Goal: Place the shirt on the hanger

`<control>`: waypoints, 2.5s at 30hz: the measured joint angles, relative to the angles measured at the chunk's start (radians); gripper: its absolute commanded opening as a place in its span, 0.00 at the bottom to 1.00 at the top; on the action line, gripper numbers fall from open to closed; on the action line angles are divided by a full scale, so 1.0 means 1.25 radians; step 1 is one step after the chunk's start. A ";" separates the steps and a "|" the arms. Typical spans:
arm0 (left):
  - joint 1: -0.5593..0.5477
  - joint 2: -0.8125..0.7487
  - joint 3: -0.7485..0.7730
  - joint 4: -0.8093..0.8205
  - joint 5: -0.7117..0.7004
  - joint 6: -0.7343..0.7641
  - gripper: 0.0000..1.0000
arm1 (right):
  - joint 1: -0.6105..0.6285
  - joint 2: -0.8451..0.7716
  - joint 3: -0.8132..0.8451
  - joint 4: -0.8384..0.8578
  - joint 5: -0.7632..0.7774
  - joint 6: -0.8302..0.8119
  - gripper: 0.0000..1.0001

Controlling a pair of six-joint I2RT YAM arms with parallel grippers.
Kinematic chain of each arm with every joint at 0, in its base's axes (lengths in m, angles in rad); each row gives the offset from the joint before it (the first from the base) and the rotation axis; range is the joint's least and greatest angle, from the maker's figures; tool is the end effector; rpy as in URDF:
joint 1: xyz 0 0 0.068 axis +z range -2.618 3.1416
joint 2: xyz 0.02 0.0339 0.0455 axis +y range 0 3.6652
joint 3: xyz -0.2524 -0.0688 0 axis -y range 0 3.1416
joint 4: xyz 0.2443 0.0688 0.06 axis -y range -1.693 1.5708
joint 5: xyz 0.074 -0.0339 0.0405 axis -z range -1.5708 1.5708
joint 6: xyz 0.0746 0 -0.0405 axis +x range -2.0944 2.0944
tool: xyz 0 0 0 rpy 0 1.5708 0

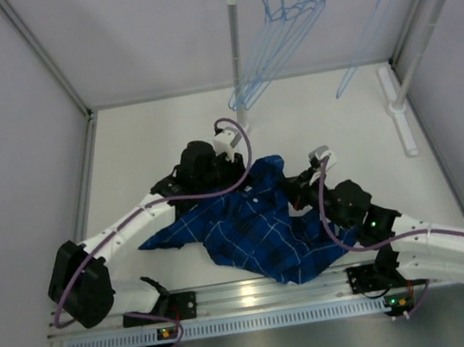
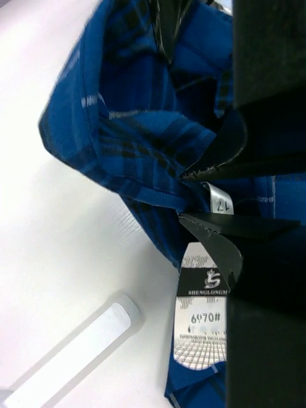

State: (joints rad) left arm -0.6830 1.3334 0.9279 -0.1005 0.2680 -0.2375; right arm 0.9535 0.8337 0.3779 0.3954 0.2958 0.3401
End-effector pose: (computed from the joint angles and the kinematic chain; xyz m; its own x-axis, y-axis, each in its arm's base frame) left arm 0.2485 -0.2277 0.2469 -0.5509 0.1557 -0.8199 0.6777 0.6569 -0.3305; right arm 0.1574 0.1841 0.2379 -0.2370 0.2174 -0.9469 -0.5649 0.7621 0.3164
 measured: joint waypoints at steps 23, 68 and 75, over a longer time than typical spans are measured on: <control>-0.005 0.067 -0.021 -0.153 -0.203 -0.232 0.67 | 0.000 -0.051 -0.061 0.020 0.009 -0.002 0.00; -0.010 -0.275 0.035 -0.280 -0.254 -0.181 0.98 | 0.000 -0.208 0.012 -0.110 0.007 -0.010 0.00; -0.010 -0.248 -0.009 -0.274 -0.294 -0.299 0.97 | 0.000 -0.204 0.012 -0.106 -0.025 -0.021 0.00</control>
State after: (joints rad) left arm -0.6952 1.0237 0.9169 -0.4435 -0.0990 -0.6117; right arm 0.9535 0.5789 0.3923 0.2626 0.2642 0.3138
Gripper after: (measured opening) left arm 0.975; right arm 0.017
